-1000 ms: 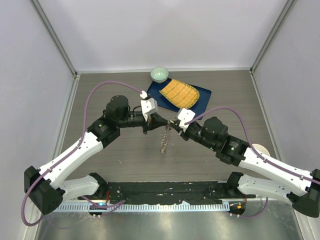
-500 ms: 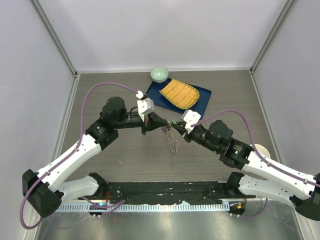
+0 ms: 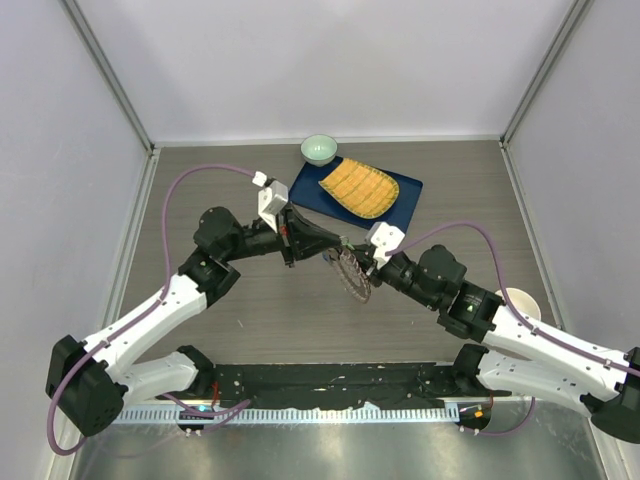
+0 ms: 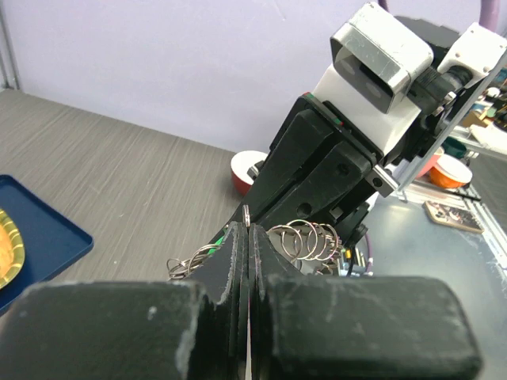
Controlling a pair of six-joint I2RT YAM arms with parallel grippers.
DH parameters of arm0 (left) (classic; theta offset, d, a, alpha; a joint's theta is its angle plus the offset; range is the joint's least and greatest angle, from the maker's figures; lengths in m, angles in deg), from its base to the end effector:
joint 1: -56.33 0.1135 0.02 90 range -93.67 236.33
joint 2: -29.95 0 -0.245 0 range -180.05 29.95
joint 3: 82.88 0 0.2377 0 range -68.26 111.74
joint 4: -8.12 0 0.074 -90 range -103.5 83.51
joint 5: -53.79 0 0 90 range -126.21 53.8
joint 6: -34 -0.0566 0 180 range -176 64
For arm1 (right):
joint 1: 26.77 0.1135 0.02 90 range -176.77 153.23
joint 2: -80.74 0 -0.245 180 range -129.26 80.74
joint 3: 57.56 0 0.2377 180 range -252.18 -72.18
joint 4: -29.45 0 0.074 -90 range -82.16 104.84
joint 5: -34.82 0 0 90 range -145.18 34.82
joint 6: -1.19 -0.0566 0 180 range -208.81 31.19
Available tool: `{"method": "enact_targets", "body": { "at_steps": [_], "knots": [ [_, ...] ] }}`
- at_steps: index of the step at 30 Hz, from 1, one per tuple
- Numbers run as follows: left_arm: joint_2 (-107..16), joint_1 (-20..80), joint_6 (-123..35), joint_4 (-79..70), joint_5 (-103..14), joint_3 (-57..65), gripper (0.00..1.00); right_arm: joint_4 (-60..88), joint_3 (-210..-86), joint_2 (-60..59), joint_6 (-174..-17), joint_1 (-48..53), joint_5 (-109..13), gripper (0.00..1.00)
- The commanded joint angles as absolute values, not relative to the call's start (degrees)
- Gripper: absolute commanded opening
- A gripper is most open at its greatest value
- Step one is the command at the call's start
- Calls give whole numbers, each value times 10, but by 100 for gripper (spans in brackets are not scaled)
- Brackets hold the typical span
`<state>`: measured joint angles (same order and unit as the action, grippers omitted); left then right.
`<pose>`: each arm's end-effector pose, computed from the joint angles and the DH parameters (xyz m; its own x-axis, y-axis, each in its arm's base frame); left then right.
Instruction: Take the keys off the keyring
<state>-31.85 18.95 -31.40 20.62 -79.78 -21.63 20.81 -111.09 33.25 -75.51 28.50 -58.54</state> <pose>0.1785 -0.1855 0.3510 -0.2566 -0.1835 -0.9489 0.9556 0.0989 -0.2775 0.1287 0.1799 0.3132 0.1559 -0.1782 -0.9716 -0.7719 0.5917 -0.2324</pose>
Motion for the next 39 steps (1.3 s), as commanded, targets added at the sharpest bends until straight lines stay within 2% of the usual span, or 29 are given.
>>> {"method": "enact_targets", "body": {
  "at_steps": [1, 22, 26, 27, 28, 29, 30, 32, 36, 39],
  "knots": [
    [-309, 192, -260, 311, -815, -216, 0, 262, -1108, 345, -760, 285, -605, 1],
    [-322, 194, -198, 396, -947, -219, 0, 311, -1123, 342, -723, 284, -717, 1],
    [-314, 208, -262, 302, -920, -201, 0, 299, -1137, 340, -713, 284, -696, 1],
    [-304, 208, -303, 188, -896, -192, 1, 295, -1138, 340, -711, 284, -694, 1],
    [-299, 209, -387, 121, -838, -161, 7, 291, -1138, 340, -710, 284, -693, 1],
    [-298, 208, -424, 71, -818, -148, 28, 288, -1138, 342, -709, 284, -692, 1],
    [-301, 208, -452, 1, -805, -136, 36, 286, -1138, 342, -709, 284, -692, 1],
    [-309, 208, -510, -55, -769, -100, 45, 281, -1140, 342, -708, 284, -692, 1],
    [-337, 208, -503, -128, -760, -53, 46, 280, -1144, 339, -706, 284, -692, 1],
    [-371, 208, -473, -156, -788, -12, 42, 282, -1146, 331, -710, 285, -688, 1]
  ]
}}
